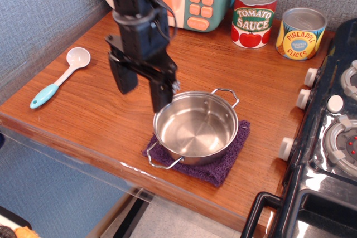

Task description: Move the pot and place in front of the tomato sauce

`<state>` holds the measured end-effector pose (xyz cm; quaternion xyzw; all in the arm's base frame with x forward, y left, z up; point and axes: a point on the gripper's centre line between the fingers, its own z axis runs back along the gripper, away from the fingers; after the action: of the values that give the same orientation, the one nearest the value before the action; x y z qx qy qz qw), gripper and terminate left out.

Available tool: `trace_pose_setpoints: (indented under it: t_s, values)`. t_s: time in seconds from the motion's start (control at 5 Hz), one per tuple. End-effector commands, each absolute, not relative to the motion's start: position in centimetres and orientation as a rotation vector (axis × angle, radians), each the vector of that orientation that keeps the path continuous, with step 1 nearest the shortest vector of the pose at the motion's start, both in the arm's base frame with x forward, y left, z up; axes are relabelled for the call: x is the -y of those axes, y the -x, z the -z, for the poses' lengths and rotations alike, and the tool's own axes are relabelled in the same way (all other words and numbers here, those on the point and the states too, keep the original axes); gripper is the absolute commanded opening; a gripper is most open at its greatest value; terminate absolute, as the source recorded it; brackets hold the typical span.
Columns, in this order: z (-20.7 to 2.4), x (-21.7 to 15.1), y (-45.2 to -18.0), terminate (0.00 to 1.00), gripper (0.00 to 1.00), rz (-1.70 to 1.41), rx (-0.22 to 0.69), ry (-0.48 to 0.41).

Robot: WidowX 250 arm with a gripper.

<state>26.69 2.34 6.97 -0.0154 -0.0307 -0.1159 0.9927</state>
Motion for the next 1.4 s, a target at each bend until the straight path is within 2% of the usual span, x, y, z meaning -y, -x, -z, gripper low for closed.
trace_pose_setpoints:
  t_s: [0.0, 0.2, 0.4, 0.8, 1.2]
  values:
    - [-4.2, -2.0, -27.4, 0.0, 1.0, 0.167, 0.07, 0.009]
    - [-3.0, -1.8, -27.5, 0.0, 1.0, 0.14, 0.065, 0.014]
    - [-2.6, -1.7, -27.6, 0.0, 0.0, 0.135, 0.072, 0.015]
    - [-2.9, -1.6, -27.6, 0.0, 0.0, 0.135, 0.083, 0.021]
    - [-5.2, -0.4, -27.6, 0.0, 0.0, 0.144, 0.135, 0.083]
